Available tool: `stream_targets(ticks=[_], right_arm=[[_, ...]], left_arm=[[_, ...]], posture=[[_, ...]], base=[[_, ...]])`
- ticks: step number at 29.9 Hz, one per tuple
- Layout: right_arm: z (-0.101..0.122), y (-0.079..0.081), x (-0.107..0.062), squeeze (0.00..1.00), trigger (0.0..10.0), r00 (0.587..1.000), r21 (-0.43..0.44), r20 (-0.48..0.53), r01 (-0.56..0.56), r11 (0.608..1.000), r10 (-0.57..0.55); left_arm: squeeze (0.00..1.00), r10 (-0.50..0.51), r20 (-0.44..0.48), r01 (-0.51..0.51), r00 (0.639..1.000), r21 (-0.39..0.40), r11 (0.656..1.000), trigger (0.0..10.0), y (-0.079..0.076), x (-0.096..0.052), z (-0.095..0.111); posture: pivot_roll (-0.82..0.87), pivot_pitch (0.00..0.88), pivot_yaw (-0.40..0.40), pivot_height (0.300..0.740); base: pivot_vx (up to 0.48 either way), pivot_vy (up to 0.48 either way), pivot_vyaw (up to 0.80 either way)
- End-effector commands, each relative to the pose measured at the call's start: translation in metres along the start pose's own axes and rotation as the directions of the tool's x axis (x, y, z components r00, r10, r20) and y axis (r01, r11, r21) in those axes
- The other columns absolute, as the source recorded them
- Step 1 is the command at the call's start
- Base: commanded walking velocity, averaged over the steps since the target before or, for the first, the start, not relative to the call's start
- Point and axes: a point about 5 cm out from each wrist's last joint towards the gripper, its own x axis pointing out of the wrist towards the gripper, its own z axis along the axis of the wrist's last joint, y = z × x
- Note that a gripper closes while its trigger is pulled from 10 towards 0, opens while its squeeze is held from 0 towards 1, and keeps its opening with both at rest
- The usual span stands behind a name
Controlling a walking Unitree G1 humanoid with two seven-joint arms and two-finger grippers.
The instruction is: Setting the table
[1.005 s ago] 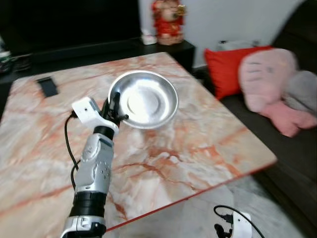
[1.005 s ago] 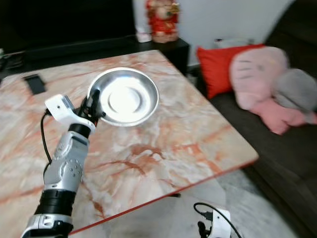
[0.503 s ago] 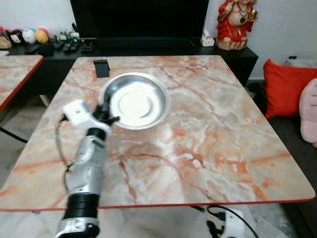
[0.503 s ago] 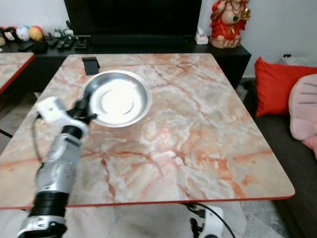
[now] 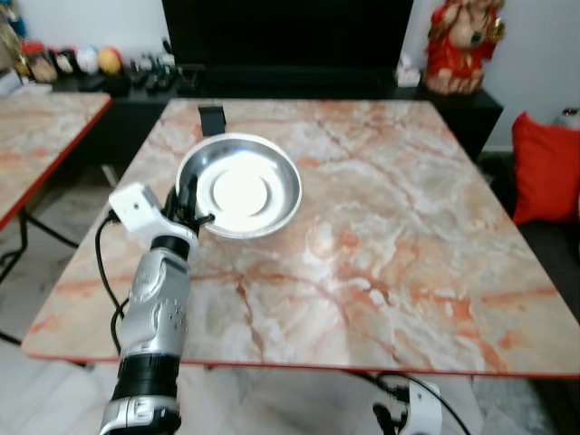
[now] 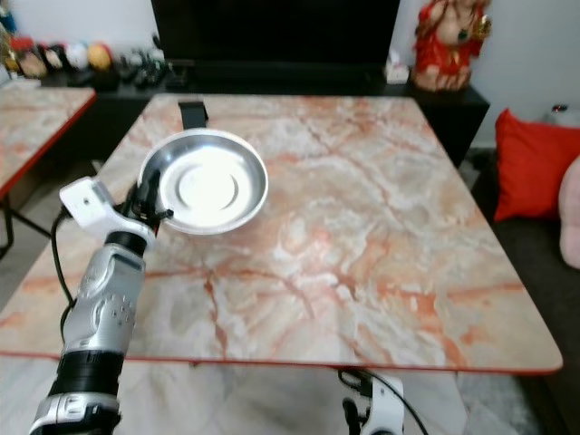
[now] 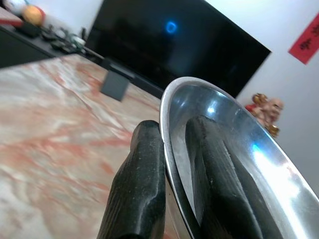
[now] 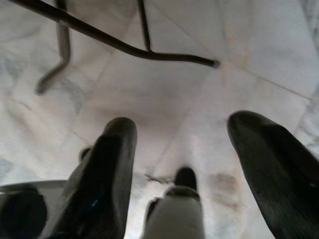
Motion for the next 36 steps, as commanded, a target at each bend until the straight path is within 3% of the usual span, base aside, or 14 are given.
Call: stream_targets(ticks=[1, 6, 10, 16, 23, 36], right_arm=[[0.000, 0.001, 0.000, 0.00, 10.0, 1.000, 0.012, -0.002, 0.002, 1.000, -0.002], [0.000, 0.001, 0.000, 0.00, 10.0, 1.000, 0.010, -0.005, 0.003, 1.000, -0.003], [0.000, 0.001, 0.000, 0.00, 10.0, 1.000, 0.009, -0.004, 0.004, 1.000, -0.004], [-0.001, 0.001, 0.000, 0.00, 10.0, 1.000, 0.009, -0.005, 0.008, 1.000, -0.008], [-0.001, -0.001, 0.000, 0.00, 10.0, 1.000, 0.001, -0.006, 0.006, 1.000, -0.006], [0.000, -0.003, 0.000, 0.00, 10.0, 1.000, -0.007, -0.008, 0.013, 1.000, -0.013]], left_arm=[[0.00, -0.017, 0.017, 0.017, 1.000, 0.026, 1.000, 10.0, -0.002, 0.003, 0.006], [0.00, -0.034, -0.004, 0.034, 0.999, 0.041, 0.999, 10.0, -0.002, 0.002, 0.004], [0.00, -0.068, -0.032, 0.072, 0.997, 0.123, 0.990, 10.0, 0.000, -0.001, 0.003], [0.00, -0.055, -0.055, 0.069, 0.997, 0.295, 0.953, 10.0, 0.034, -0.011, 0.024], [0.00, -0.038, -0.092, 0.071, 0.995, 0.389, 0.919, 10.0, 0.058, -0.022, 0.036], [0.00, -0.055, -0.125, 0.101, 0.991, 0.398, 0.912, 10.0, 0.054, -0.026, 0.027]], posture=[[0.00, 0.000, -0.025, 0.740], [0.00, 0.000, -0.024, 0.740], [0.00, 0.000, -0.023, 0.740], [0.01, 0.000, -0.024, 0.740], [0.01, 0.000, -0.029, 0.740], [0.00, 0.000, -0.032, 0.740]], base=[[0.000, 0.000, 0.00], [0.000, 0.000, 0.00], [0.000, 0.000, 0.00], [0.000, 0.000, 0.00], [0.000, 0.000, 0.00], [0.000, -0.124, 0.00]])
